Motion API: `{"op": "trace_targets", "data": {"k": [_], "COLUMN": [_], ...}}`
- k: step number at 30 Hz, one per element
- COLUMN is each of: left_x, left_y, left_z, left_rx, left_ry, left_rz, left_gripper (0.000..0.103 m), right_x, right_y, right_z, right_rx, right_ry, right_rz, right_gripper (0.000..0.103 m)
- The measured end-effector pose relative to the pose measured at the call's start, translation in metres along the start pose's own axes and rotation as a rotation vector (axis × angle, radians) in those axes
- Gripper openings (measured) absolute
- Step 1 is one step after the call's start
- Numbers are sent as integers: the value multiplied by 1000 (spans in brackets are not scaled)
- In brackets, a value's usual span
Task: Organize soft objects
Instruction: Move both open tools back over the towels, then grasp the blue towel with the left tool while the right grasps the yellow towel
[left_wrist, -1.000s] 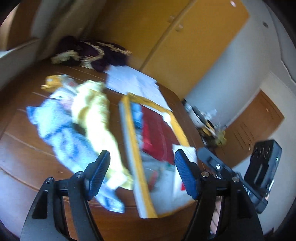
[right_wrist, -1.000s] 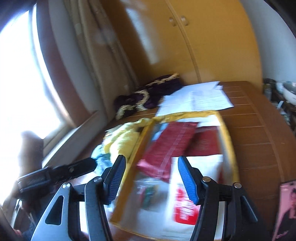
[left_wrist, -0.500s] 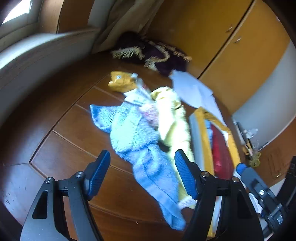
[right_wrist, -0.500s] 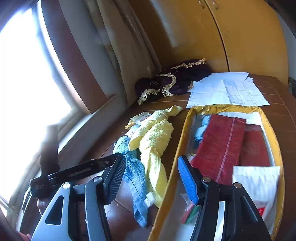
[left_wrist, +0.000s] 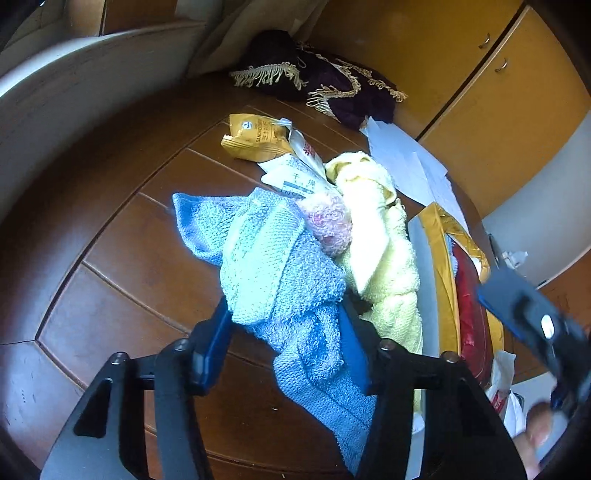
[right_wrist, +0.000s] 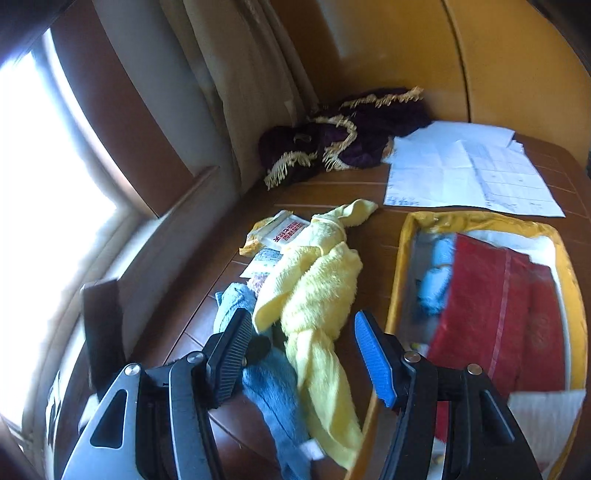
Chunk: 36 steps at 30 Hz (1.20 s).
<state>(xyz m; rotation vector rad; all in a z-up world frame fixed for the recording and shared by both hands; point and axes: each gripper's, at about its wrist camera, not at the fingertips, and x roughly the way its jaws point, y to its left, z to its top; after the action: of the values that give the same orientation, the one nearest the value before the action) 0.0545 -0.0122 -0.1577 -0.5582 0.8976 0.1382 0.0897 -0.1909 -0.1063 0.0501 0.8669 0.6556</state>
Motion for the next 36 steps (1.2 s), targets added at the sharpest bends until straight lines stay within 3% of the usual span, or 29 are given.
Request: {"op": "trace_targets", "data": {"k": [7,12,15,17,21,24,27,30,36], "left_x": [-13,-21,-21,-20,-19,-18,-17,-20,-25], "left_y": [18,35,42,42,39,39,39,41,44], "left_z": [-2,-1,0,-1,-3,-2,-2,-3,-4], "left_rx": [-17,-44,-53,-51,-36,-41,-39,-40,-55], "left_ry": [-17,-45,-41,-38,-35,-38,-39,-42,-31], "left_rz": [-69,-81,-88,-93,-84,-87,-85,-90,-120], "left_gripper": [42,41,41,41,41,41,41,41,41], "right_x": [42,65,67,69,57,50,66,73,27], "right_y": [4,22,35,32,23,25,30,32,21], "right_z": [22,12,0,-4,-6,-5,-4,-3,-10], "right_rx": [-7,-92,-183,-187,-143,-153,-175,-190,-111], "right_ry": [107,178,166,178,165,135,173,167,52], "right_rz": [-98,-97,-186,-199,-151,-164,-179,-238,-159], "right_gripper": [61,59,57,55,53,53,52,38,33]}}
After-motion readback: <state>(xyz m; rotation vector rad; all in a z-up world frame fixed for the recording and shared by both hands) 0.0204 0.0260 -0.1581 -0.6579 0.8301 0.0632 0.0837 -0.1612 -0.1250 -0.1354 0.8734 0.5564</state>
